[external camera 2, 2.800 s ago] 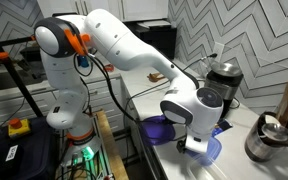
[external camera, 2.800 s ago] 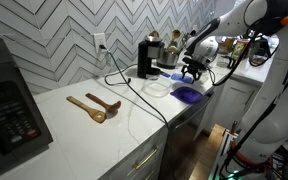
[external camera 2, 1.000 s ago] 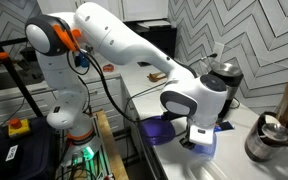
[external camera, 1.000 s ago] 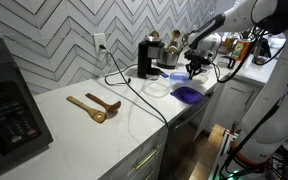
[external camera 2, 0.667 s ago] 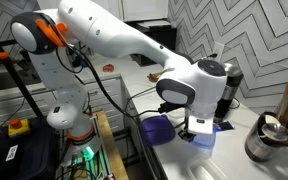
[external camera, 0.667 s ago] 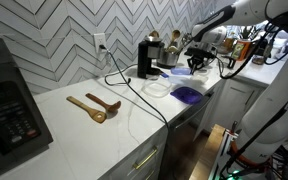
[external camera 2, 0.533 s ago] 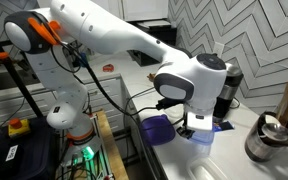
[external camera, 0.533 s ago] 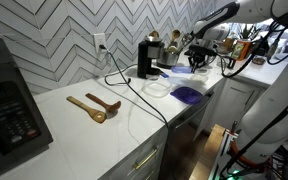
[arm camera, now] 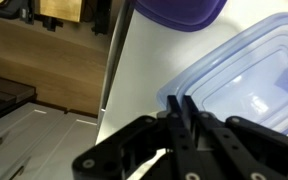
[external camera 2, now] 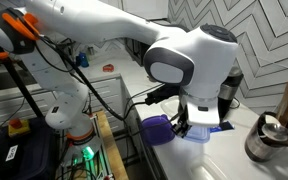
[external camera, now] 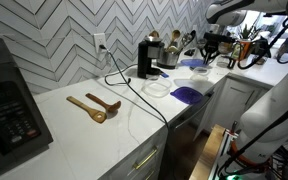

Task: Unstack the clear containers then place the light blue lid on top of the container on the right.

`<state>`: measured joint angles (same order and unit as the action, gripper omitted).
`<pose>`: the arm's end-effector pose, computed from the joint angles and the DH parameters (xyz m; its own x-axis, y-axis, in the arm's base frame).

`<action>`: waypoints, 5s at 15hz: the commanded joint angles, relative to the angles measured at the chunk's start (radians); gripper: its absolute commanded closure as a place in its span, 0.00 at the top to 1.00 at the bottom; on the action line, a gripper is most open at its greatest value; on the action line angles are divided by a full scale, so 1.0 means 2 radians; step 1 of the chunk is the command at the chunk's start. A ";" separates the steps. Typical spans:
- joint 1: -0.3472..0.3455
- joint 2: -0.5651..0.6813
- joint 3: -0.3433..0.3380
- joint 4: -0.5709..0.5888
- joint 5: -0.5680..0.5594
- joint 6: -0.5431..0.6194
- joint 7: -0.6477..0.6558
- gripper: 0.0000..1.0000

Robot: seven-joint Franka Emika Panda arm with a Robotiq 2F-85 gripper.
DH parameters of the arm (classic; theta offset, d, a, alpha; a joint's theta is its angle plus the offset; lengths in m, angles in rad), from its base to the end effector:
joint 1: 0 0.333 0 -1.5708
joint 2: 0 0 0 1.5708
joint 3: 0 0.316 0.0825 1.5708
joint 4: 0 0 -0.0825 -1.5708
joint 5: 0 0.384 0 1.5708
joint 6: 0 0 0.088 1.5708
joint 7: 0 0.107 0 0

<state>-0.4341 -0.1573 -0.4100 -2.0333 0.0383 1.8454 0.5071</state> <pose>0.3348 -0.3848 0.5051 0.2146 -0.9729 -0.0866 -0.9757 -0.2095 -0.0648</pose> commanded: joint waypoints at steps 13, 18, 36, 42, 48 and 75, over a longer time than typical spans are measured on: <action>-0.023 0.042 -0.027 0.056 -0.016 -0.017 -0.062 0.02; -0.039 0.087 -0.056 0.104 -0.006 -0.029 -0.180 0.02; -0.094 0.204 -0.041 0.177 0.028 0.023 -0.436 0.02; -0.124 0.235 -0.012 0.204 0.071 0.019 -0.486 0.02; -0.148 0.258 0.017 0.227 0.083 0.017 -0.512 0.02; -0.166 0.294 0.059 0.249 0.063 -0.076 -0.501 0.02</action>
<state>-0.7554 0.4093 -0.3071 -1.5497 0.1775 1.7251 -0.5046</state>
